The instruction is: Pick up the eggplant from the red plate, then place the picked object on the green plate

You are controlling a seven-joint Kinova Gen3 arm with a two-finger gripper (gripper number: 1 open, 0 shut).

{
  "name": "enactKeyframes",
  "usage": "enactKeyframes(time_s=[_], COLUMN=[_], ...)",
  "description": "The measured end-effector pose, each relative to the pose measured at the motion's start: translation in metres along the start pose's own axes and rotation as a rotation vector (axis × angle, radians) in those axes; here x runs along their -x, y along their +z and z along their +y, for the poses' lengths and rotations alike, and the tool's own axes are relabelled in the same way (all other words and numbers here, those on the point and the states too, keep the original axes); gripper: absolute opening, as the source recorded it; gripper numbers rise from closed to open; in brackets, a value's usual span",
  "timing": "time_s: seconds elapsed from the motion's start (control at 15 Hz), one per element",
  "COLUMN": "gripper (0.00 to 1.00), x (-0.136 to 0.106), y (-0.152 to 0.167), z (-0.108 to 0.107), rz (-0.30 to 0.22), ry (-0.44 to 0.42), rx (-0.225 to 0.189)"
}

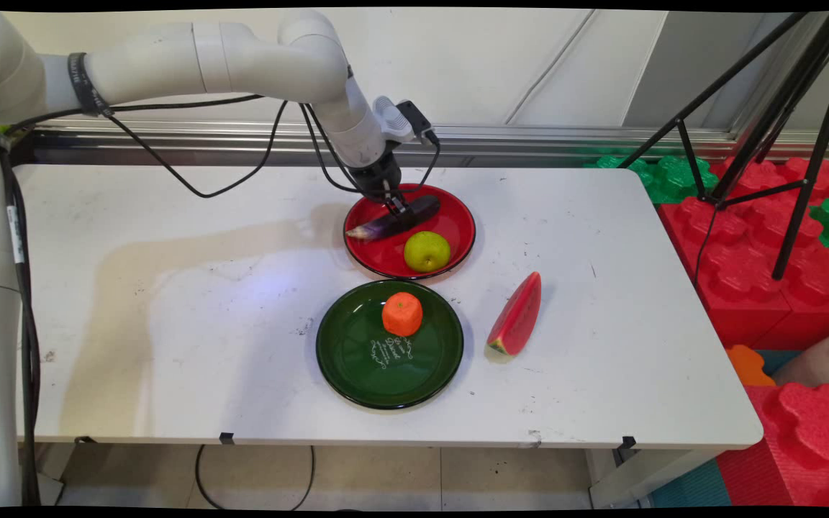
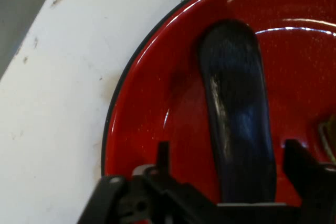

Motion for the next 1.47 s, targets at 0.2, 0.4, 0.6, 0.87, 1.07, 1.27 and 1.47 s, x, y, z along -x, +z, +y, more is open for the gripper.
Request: enactKeyframes(time_s=[0.2, 0.4, 0.6, 0.87, 1.07, 1.27, 1.47], gripper=[0.00, 0.00, 0.00, 0.00, 0.00, 0.00, 0.00], x=[-0.001, -0.001, 0.001, 0.001, -0.002, -0.003, -0.001], y=[0.003, 0.002, -0.005, -0.032, -0.066, -0.102, -0.142], z=[0.000, 0.001, 0.002, 0.001, 0.003, 0.007, 0.016], rz=[0.001, 0.002, 0.004, 0.028, 0.062, 0.097, 0.134], ry=[-0.003, -0.003, -0.001, 0.001, 0.010, 0.019, 0.037], rx=[-0.002, -0.003, -0.007, -0.029, -0.049, -0.060, -0.054])
